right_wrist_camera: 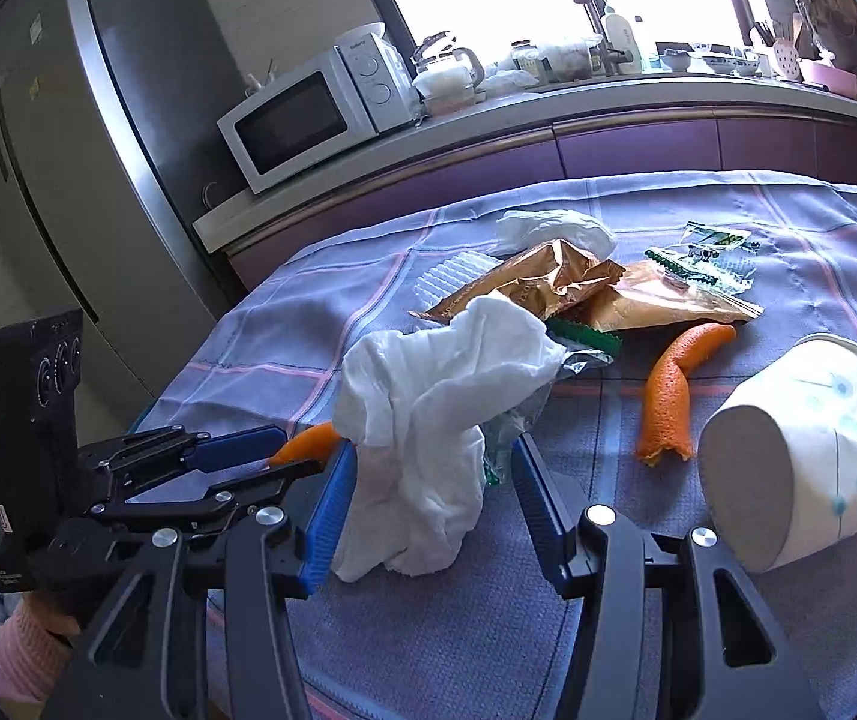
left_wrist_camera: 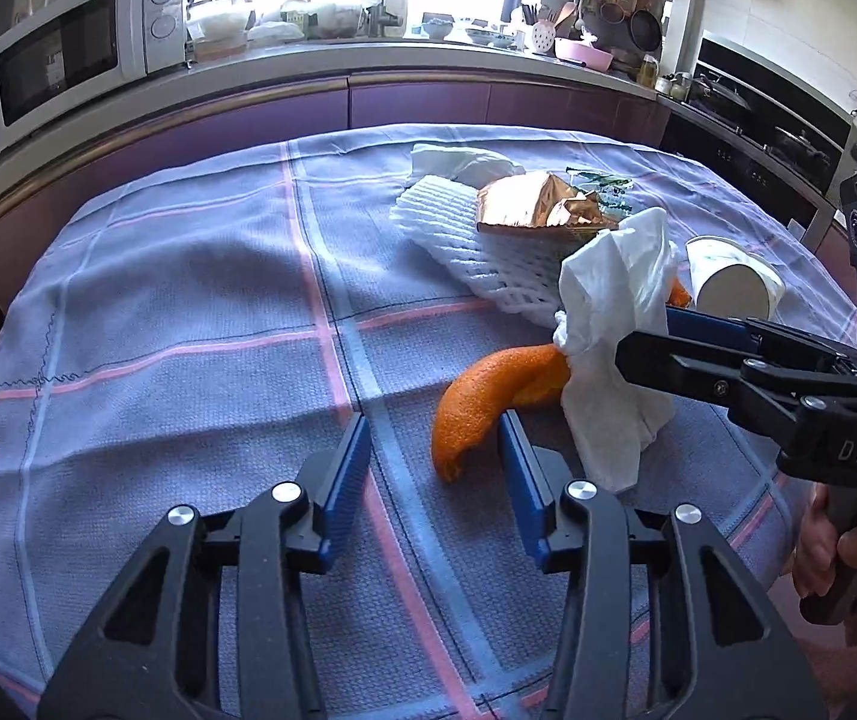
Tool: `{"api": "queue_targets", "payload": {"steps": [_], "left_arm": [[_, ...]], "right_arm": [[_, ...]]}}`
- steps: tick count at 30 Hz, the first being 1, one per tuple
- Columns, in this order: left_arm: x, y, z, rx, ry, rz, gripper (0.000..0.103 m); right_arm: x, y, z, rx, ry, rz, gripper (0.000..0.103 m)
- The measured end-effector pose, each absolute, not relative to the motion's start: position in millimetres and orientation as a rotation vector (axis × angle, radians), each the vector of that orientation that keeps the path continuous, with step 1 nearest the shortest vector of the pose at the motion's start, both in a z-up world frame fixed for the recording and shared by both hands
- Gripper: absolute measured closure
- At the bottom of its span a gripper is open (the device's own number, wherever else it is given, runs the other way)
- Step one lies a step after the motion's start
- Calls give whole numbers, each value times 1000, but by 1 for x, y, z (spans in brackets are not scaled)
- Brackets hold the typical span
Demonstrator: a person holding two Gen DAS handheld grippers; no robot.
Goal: Collect trash
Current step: 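Grasp the orange peel with the left tool while the right tool grasps the white tissue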
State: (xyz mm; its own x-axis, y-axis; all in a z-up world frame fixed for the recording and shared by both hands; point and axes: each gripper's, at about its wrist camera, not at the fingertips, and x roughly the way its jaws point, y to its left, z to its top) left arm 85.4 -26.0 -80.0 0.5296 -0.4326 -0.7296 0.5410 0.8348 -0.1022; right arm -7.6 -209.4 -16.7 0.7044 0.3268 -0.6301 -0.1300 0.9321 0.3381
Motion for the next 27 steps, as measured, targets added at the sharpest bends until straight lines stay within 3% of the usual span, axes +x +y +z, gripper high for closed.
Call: {"api": "queue_targets", "payload": {"steps": [2,7,14,27], "left_arm": [[85,-26,-80,138,826,-591,65],[85,-26,-82,110,840,-608,91],[80,-20,-81,77,833,-607,93],[67,17,-68,-5,795,-545,94]], "right_arm": [[-7,-210,-17,282,751,252,53],[-7,-212,-19,291,757,250,65],[-9,-213,-17,302,752,262,85],[-16,-204,-4,284,718,314,90]]}}
